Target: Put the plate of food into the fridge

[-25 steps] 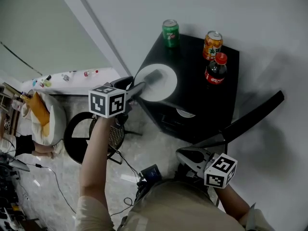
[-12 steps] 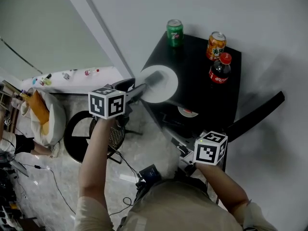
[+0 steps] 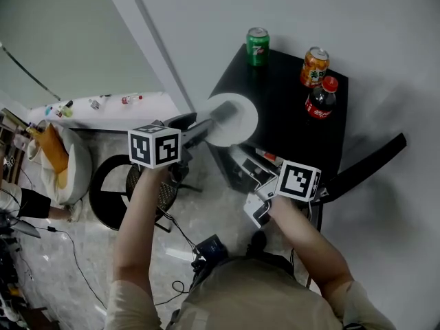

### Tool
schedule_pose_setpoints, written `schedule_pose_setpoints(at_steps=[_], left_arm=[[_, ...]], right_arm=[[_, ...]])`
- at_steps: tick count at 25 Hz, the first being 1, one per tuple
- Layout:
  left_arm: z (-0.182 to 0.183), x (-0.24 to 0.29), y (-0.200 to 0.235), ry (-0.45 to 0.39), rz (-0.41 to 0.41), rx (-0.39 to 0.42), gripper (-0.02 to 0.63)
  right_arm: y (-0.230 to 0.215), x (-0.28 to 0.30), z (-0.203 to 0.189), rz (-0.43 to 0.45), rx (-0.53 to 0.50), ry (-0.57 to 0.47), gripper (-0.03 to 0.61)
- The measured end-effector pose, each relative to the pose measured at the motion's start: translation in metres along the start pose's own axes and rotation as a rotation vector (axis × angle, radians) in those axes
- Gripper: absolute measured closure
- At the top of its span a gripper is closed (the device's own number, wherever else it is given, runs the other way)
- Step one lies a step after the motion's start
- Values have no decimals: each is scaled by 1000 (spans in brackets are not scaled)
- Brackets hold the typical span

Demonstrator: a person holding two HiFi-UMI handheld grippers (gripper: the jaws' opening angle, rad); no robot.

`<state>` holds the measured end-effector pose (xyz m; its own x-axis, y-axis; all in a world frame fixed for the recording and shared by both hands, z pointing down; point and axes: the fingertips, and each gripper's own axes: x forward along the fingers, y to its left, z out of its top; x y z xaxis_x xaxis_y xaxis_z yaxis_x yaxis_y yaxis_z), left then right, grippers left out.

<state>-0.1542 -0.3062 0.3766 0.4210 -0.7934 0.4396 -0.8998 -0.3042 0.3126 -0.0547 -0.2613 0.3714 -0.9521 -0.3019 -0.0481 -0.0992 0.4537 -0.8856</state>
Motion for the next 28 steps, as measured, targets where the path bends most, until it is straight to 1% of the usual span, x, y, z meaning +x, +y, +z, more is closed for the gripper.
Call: schedule_pose_setpoints(at_steps=[2, 6, 10, 12, 15, 18, 22, 25, 28], left_arm=[[-2, -2, -1, -5, -6, -10, 382], [-4, -3, -3, -8, -10, -15, 382], [-6, -8, -3, -14, -20, -26, 382], [-7, -10, -3, -20, -25, -36, 383], [-11, -12, -3, -21, -32, -54, 394], [-17, -16, -3, -28, -52, -99, 411], [-25, -22, 0, -51, -95, -188, 465], [-26, -25, 0, -88, -134, -265, 486], [-26, -31, -3, -108, -159, -305, 491]], right_arm=[[-4, 3, 1, -21, 43, -3, 451], [-10, 9, 4, -44, 67, -12, 451], [-18, 10, 5, -92, 106, -32, 454], [-18, 13, 6, -85, 116, -32, 480], [-19, 15, 5, -81, 144, -34, 500], [-21, 16, 5, -76, 171, -44, 523], [-28, 12, 2, -114, 232, -49, 545], [-28, 11, -2, -121, 281, -53, 545], [-24, 9, -7, -110, 357, -58, 545]])
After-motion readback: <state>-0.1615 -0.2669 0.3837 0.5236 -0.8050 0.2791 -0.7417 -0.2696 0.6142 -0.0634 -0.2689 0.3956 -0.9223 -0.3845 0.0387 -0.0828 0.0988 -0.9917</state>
